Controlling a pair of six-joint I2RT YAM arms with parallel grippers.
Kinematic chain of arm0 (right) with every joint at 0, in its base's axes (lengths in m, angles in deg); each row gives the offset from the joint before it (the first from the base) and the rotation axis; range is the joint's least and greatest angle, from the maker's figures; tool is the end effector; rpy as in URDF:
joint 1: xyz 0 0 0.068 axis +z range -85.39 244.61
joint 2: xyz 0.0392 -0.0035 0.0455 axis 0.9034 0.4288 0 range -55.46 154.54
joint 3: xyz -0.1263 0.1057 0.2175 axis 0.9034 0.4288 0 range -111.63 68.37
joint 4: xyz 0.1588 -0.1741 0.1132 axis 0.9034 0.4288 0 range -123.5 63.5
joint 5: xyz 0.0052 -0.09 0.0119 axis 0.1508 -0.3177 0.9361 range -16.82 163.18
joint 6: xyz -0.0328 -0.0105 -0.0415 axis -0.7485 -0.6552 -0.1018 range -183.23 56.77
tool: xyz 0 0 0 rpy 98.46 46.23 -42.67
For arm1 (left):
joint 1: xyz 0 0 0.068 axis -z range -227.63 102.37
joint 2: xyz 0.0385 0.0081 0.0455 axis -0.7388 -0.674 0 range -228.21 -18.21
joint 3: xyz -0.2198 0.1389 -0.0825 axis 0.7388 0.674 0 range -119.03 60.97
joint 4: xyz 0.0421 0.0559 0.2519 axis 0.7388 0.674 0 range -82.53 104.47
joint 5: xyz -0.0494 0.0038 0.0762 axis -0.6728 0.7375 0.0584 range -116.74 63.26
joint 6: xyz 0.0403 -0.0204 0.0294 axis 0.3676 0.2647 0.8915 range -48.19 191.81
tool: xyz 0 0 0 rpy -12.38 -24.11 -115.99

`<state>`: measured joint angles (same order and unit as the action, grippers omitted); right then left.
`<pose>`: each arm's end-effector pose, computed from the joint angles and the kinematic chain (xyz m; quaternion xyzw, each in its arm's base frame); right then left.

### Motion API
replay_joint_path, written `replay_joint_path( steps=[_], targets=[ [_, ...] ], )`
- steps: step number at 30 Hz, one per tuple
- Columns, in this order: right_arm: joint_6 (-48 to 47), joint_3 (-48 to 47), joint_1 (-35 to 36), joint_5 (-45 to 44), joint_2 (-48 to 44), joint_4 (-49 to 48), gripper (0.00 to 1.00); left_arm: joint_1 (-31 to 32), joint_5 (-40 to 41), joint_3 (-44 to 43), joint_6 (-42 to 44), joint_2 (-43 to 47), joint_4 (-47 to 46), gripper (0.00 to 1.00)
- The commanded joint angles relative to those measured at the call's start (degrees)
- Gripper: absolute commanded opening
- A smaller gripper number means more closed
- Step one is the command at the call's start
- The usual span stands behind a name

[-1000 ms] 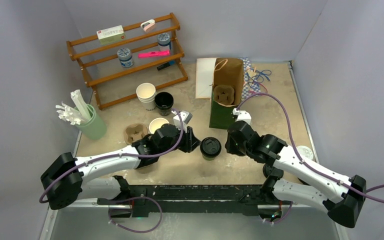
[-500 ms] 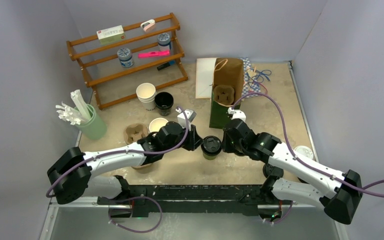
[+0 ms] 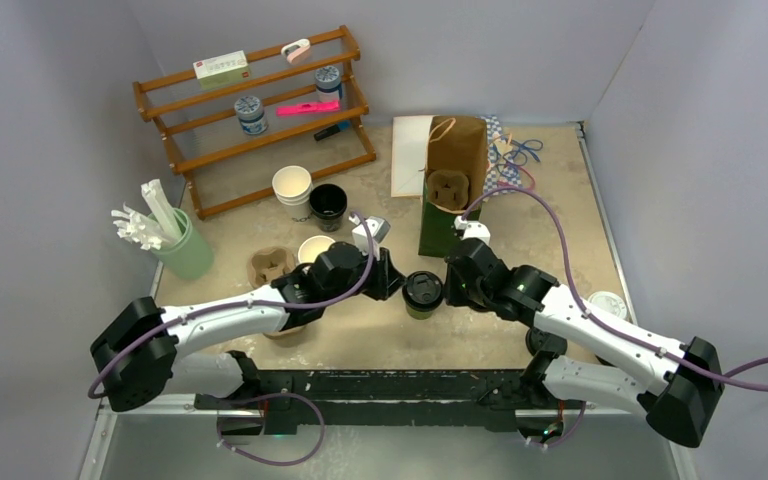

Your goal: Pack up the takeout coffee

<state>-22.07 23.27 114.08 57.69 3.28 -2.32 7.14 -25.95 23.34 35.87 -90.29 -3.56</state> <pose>0.1451 0.1551 0.2634 -0.0147 0.9162 0.1832 0.3561 0.1592 -0.2246 0.2320 0.1330 0.8253 -0.3865 0.3898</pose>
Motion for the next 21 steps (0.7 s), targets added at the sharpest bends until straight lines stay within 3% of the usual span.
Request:
replay_joint_path(
  steps=[1,15,21],
  targets=[
    [-0.3,1.7,-0.3,0.8,0.1,-0.7,0.09,-1.1,-0.3,-1.1,-0.4,2.2,0.0,0.17],
    [-2.2,-1.2,-0.3,1.2,-0.1,1.7,0.1,-3.3,-6.4,0.0,-0.4,1.2,-0.4,0.18],
    [-2.2,-4.1,-0.3,-1.0,-1.0,5.1,0.15,-4.0,-6.3,0.3,0.7,5.0,3.4,0.18]
  ],
)
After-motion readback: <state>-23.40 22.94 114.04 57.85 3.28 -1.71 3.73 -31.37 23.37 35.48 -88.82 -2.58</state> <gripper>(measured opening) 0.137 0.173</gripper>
